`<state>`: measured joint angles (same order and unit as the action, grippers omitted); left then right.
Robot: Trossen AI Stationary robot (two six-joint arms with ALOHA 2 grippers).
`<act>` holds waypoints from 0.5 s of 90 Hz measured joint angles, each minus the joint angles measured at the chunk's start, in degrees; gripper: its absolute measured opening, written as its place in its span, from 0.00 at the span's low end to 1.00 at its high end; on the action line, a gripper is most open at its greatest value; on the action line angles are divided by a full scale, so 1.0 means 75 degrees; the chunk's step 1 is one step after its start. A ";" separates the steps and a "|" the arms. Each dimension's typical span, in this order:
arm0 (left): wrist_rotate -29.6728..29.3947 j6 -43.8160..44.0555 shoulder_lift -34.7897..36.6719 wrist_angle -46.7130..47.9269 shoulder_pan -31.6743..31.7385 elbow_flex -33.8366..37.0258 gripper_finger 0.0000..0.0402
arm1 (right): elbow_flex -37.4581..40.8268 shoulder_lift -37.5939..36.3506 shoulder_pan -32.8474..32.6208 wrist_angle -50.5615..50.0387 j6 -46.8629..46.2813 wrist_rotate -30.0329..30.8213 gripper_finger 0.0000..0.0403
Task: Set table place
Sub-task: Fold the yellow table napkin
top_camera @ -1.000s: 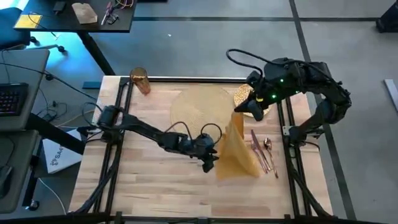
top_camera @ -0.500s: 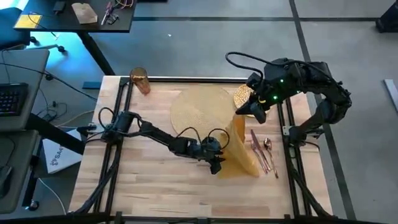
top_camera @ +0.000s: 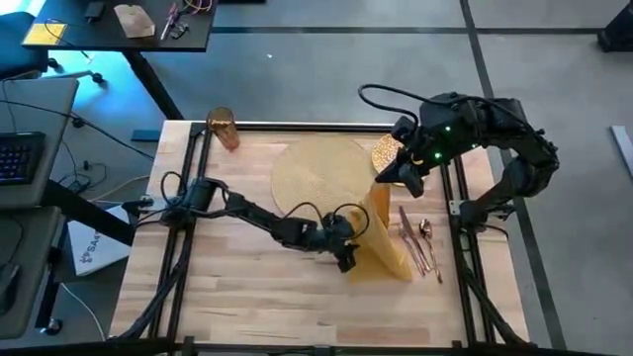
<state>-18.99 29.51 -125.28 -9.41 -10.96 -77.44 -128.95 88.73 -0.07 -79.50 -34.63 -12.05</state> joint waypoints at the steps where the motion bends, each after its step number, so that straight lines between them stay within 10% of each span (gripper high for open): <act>1: 0.0004 0.0011 -0.0010 -0.0001 0.0018 0.0001 0.35 | 0.0000 0.0000 -0.0010 0.0001 0.0000 0.0000 0.00; 23: 0.1011 -0.0016 -0.0026 -0.0559 0.0209 -0.0001 0.04 | 0.0000 0.0000 -0.0113 0.0069 -0.0004 0.0005 0.00; 45: 0.2603 -0.0417 0.0570 -0.0379 -0.0079 0.0004 0.00 | 0.0003 -0.0290 -0.0369 0.0047 -0.0539 0.0248 0.00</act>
<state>0.53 26.38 -121.00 -12.25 -11.55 -77.41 -128.92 86.55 -2.84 -79.15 -38.67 -10.18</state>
